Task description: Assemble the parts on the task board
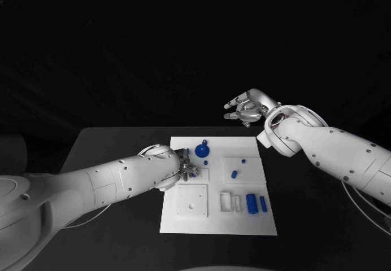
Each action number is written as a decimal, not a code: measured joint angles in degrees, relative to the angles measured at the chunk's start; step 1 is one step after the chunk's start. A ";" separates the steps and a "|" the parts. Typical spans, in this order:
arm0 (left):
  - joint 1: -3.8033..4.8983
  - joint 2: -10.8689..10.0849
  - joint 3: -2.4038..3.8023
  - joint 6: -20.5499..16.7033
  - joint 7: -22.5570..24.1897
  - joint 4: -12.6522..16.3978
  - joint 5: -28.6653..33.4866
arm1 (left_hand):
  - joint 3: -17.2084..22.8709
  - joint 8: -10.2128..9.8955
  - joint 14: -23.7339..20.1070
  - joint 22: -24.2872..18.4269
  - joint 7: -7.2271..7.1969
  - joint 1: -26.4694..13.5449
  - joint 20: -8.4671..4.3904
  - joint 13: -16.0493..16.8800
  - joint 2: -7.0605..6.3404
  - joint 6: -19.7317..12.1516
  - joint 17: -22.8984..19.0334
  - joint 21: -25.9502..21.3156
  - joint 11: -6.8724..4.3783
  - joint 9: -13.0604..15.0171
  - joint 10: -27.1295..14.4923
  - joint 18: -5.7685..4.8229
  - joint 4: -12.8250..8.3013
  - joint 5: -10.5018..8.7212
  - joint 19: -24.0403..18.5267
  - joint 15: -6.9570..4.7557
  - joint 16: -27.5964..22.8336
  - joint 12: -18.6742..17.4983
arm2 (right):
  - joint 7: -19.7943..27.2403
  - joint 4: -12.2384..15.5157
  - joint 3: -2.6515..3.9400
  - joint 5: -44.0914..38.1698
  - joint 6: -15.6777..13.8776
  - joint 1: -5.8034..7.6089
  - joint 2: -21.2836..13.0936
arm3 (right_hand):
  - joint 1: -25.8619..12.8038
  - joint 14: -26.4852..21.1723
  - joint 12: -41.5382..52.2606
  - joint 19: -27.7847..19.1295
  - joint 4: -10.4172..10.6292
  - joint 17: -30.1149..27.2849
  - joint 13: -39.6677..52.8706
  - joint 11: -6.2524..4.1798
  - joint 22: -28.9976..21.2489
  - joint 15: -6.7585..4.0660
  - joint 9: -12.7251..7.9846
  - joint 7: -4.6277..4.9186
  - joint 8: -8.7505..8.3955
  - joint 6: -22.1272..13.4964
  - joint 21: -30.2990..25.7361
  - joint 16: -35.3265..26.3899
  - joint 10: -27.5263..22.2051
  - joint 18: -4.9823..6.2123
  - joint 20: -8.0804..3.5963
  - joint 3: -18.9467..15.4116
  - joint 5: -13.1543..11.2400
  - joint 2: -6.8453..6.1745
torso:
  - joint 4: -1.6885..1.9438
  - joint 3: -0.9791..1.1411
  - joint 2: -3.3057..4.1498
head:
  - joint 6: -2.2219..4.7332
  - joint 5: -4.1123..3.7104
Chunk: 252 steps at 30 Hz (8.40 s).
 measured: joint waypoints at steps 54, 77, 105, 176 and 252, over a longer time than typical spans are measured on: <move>-0.63 0.87 -0.32 1.71 -0.29 -1.07 -2.05 | -7.22 0.08 2.00 -0.03 -7.60 2.65 0.00 -3.04 -2.57 10.23 2.86 0.67 -1.11 4.80 -0.74 0.02 11.67 -16.62 0.41 -0.82 0.92 3.21 | -0.02 -0.18 0.00 0.00 0.24 -0.28 0.36 | -0.23 0.00 0.00 0.00 0.00 0.00 -0.10 -0.12 0.00 0.00 0.00 -0.03 0.00 -0.03 0.00 -0.22 -0.12 -0.02 0.00 0.00 0.00 0.23 | 0.07 -0.09 0.01 | -0.11 -0.36; -1.06 -1.02 -0.41 3.05 -0.20 0.64 -1.78 | -15.13 0.00 2.00 0.01 -7.79 3.55 0.00 -3.62 -8.52 11.05 2.85 0.67 -1.32 4.98 -0.53 0.02 21.06 -22.29 0.41 -0.82 0.92 3.21 | 0.00 -0.18 0.00 0.00 0.23 -0.58 0.07 | -0.23 0.00 0.00 0.00 0.00 0.00 -0.16 -0.11 0.00 0.00 0.00 -0.03 0.00 -0.03 0.00 -0.22 -0.11 -0.02 0.00 0.00 0.00 0.23 | 0.11 -0.12 0.01 | -0.26 -0.74; 3.32 -7.54 6.24 4.29 -0.32 6.24 1.22 | -18.10 0.00 -0.67 -0.01 -5.99 5.12 0.52 -4.15 -5.65 6.49 -2.98 -1.11 -0.68 -3.55 -0.32 0.02 18.37 -20.31 -0.12 -0.18 -2.48 -0.82 | 0.00 -0.35 0.00 0.00 0.22 -0.87 -0.68 | -0.23 0.00 0.00 0.00 -0.17 -0.07 -0.22 -0.11 0.00 0.00 0.00 -0.03 0.00 -0.03 -0.26 -0.22 -0.10 -0.02 0.00 -0.17 0.00 0.23 | 0.12 -0.10 0.02 | 0.33 -0.85; 5.92 6.26 4.11 14.34 6.78 -24.55 3.07 | -22.40 5.09 -2.08 0.00 -3.08 4.41 0.61 -4.31 4.33 -6.96 -4.72 -1.77 0.54 -21.59 -0.33 0.02 9.98 -10.74 -0.21 0.60 -0.90 -2.13 | -0.11 0.23 0.39 -0.29 0.16 -0.68 0.62 | -0.23 0.00 0.00 0.00 0.16 -0.06 -0.27 -0.01 0.00 0.00 0.00 -0.04 0.00 -0.04 -0.24 -0.22 0.00 -0.02 0.00 -0.49 0.23 0.23 | -2.43 -0.71 2.84 | 2.36 0.36; 7.04 -12.13 2.52 -0.07 3.54 9.17 14.02 | -10.33 0.64 2.86 0.01 0.77 3.60 1.32 -6.65 4.33 -4.42 4.83 2.88 -0.19 -13.30 0.42 0.92 -1.66 13.77 0.11 0.22 0.92 5.22 | -0.31 -1.49 0.38 -0.44 0.47 -1.17 -0.61 | -0.45 0.00 0.00 0.00 0.14 -0.06 -0.25 0.00 0.00 0.00 0.00 -0.04 0.00 -0.04 -0.24 -0.22 0.01 -0.03 0.00 -0.16 1.69 0.00 | 1.57 -1.25 0.41 | -0.05 -1.53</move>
